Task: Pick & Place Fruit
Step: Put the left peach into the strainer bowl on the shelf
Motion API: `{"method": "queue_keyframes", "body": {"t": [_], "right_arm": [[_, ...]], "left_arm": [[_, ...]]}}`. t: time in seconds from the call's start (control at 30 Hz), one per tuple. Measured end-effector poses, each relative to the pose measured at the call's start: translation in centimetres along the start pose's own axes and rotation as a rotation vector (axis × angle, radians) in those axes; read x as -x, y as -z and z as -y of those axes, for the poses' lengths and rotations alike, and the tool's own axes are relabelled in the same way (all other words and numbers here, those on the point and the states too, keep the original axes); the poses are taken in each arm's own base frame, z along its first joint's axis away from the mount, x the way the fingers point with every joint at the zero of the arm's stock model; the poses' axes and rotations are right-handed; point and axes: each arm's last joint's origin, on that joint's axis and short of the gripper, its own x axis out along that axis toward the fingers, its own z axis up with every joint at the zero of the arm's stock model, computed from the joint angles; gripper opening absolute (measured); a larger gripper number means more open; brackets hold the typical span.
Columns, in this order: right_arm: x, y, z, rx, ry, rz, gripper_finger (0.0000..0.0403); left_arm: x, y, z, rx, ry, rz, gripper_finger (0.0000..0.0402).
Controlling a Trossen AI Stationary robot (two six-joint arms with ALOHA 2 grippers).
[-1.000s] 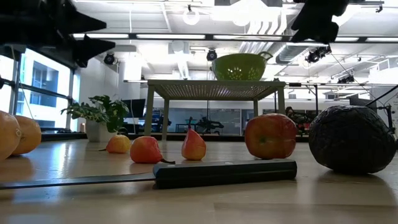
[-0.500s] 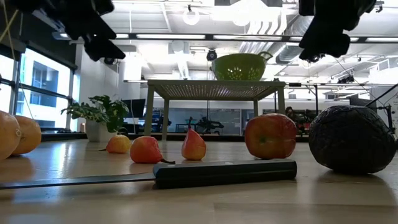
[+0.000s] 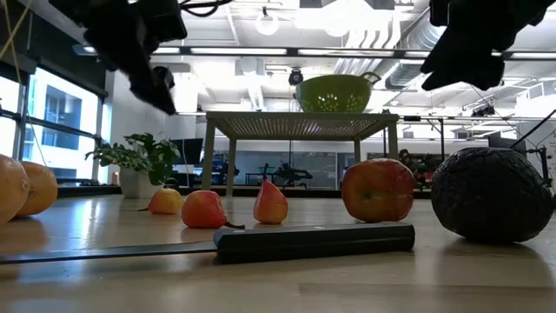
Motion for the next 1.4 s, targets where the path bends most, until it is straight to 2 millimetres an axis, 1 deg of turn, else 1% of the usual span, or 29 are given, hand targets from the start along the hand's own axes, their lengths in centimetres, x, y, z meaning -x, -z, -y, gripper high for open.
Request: {"method": "queue_keyframes", "body": {"t": [0.17,0.37,0.67,0.8,0.93,1.27,1.4], "right_arm": [[-0.8,0.7,0.1,-0.019,-0.041,0.038,0.0148],[-1.4,1.1,0.2,-0.043,-0.083,0.077,0.0148],[-1.8,1.5,0.4,-0.048,-0.101,0.100,0.0148],[-1.8,1.4,0.4,-0.039,-0.084,0.124,0.0148],[-1.8,1.4,0.4,-0.025,-0.084,0.127,0.0148],[-1.8,1.4,0.4,-0.024,-0.085,0.128,0.0148],[-1.8,1.4,0.4,-0.026,-0.088,0.130,0.0148]], "left_arm": [[-1.9,0.6,1.7,-0.067,-0.013,-0.055,0.0289],[-3.5,1.0,2.9,-0.117,-0.054,-0.068,0.0289],[-5.9,1.4,2.6,-0.129,-0.093,-0.120,0.0289],[-7.0,1.2,2.7,-0.175,-0.087,-0.100,0.0289],[-8.1,1.5,2.6,-0.207,-0.091,-0.122,0.0289],[-9.6,2.1,2.2,-0.235,-0.159,-0.166,0.0289],[-10.3,2.3,2.1,-0.263,-0.158,-0.173,0.0289]]}}
